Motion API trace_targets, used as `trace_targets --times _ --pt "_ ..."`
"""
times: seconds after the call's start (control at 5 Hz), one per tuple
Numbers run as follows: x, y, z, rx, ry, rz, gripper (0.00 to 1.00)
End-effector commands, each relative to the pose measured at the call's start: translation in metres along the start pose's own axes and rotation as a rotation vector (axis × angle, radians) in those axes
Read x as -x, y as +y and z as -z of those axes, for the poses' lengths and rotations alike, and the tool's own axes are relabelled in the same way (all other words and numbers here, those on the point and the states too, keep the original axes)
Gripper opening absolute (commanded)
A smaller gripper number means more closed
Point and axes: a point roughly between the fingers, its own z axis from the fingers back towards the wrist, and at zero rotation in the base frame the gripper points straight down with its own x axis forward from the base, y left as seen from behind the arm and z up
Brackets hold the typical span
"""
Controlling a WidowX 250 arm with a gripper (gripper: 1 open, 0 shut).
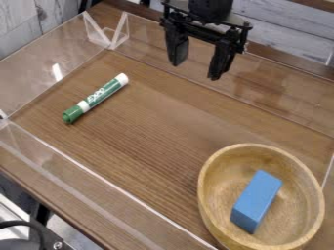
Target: Remove the blue block from inside the brown bowl and put it on the table
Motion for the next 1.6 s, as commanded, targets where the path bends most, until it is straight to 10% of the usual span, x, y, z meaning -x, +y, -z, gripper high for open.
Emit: trace_targets --times 0.0,0.4,1.4 --pt "0.007 -0.010 0.007 0.003 0.014 -0.005 1.00" --pt "0.039 -0.069 0.010 0.022 -0.013 -0.001 1.00" --pt "0.057 -0.132 0.042 0.061 -0.069 0.033 1.00"
